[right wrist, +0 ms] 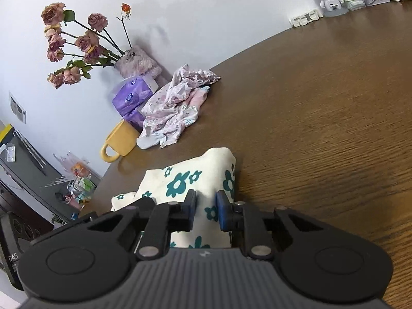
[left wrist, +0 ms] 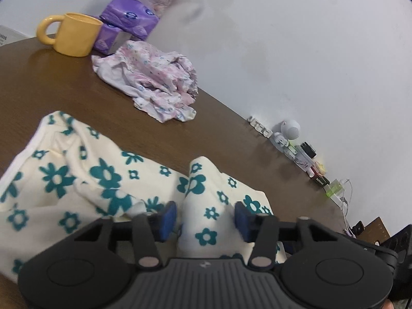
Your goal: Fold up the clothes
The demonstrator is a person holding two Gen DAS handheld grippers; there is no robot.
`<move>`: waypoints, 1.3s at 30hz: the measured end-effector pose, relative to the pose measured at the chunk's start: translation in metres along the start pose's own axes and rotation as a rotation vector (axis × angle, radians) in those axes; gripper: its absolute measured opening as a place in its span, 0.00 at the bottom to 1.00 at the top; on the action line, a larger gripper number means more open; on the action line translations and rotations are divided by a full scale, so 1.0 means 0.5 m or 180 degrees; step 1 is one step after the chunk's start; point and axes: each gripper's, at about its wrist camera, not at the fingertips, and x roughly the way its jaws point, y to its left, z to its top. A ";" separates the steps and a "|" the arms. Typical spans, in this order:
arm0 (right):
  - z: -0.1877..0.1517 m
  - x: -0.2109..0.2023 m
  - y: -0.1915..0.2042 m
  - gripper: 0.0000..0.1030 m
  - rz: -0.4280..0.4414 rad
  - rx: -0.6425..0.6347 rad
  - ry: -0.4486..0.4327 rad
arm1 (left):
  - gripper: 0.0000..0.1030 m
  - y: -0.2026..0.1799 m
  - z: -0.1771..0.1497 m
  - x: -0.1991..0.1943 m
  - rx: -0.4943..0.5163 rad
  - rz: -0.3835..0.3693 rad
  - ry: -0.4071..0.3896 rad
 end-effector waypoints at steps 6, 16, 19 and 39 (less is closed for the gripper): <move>-0.013 -0.019 -0.012 0.26 0.0061 0.0139 -0.0042 | 0.36 -0.028 -0.018 -0.011 0.0436 0.0069 0.0021; -0.032 -0.032 -0.015 0.25 0.0067 0.0233 -0.0084 | 0.32 -0.052 -0.030 -0.038 0.0817 0.0138 -0.0036; -0.043 -0.035 -0.011 0.19 0.0059 0.0190 -0.0080 | 0.32 -0.066 -0.040 -0.031 0.0986 0.0208 -0.0049; -0.052 -0.035 0.012 0.25 -0.0032 0.0063 -0.0184 | 0.45 -0.022 -0.002 -0.028 0.0410 0.0090 -0.0120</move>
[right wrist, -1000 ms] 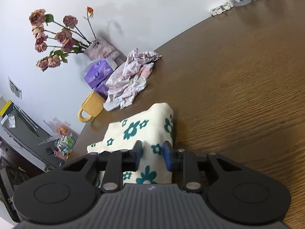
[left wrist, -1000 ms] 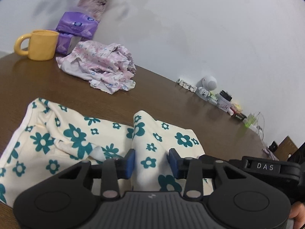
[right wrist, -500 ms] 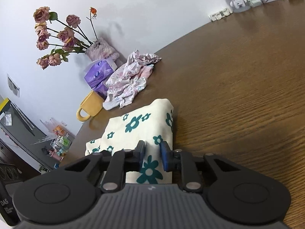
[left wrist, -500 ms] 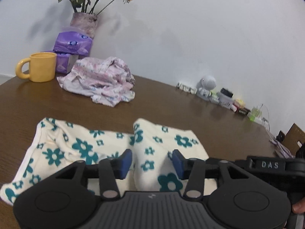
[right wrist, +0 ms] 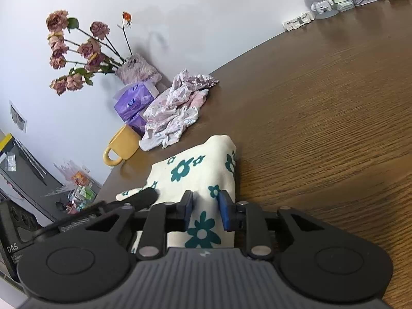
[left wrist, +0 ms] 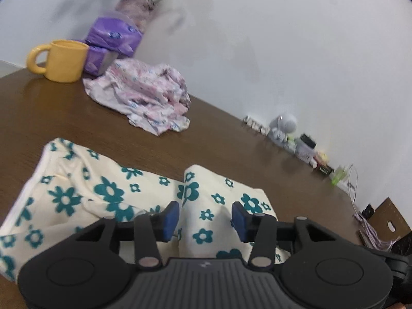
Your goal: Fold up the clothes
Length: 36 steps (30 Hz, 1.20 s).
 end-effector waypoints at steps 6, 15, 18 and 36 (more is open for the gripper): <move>-0.017 -0.039 0.003 0.25 -0.0046 -0.0069 -0.0060 | 0.33 -0.032 -0.028 -0.031 0.0375 0.0018 -0.0013; -0.033 -0.032 0.016 0.20 -0.0015 -0.0113 -0.0021 | 0.46 -0.013 -0.038 -0.034 0.0128 -0.0009 0.0014; -0.034 -0.048 0.012 0.24 -0.0015 -0.0063 -0.0068 | 0.50 -0.008 -0.045 -0.046 0.0074 -0.0023 0.0048; -0.073 -0.076 0.018 0.41 -0.0172 -0.0061 -0.0062 | 0.31 -0.022 -0.089 -0.062 0.0330 -0.0024 0.0188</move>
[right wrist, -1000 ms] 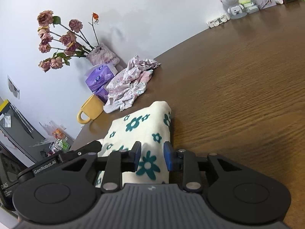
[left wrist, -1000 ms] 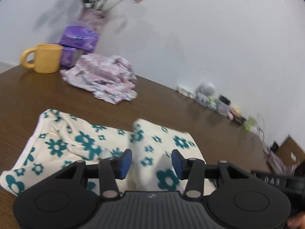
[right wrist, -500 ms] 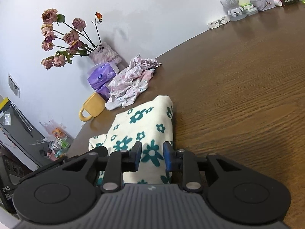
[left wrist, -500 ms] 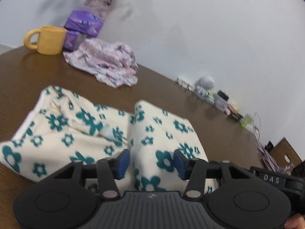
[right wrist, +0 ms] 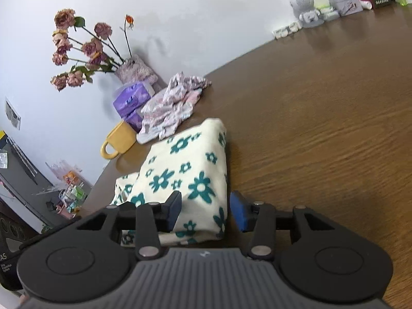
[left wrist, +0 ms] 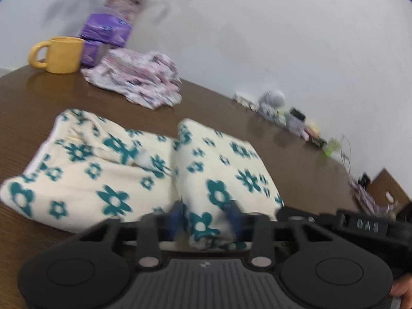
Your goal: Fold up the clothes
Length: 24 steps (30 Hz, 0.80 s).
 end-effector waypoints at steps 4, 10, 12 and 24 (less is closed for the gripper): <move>-0.005 0.008 -0.003 0.30 0.0042 0.0070 0.0040 | 0.54 -0.002 -0.005 -0.011 0.0003 0.0003 -0.0066; -0.005 -0.018 -0.020 0.36 0.0076 0.0230 -0.0002 | 0.55 -0.018 -0.016 -0.030 0.0246 0.0071 -0.0061; -0.007 -0.012 -0.020 0.36 0.0109 0.0257 0.0059 | 0.38 -0.025 -0.022 -0.019 0.0310 0.0043 0.0022; -0.016 -0.017 -0.010 0.30 0.0114 0.0228 0.0056 | 0.54 -0.009 -0.024 -0.051 0.0302 -0.0058 -0.0101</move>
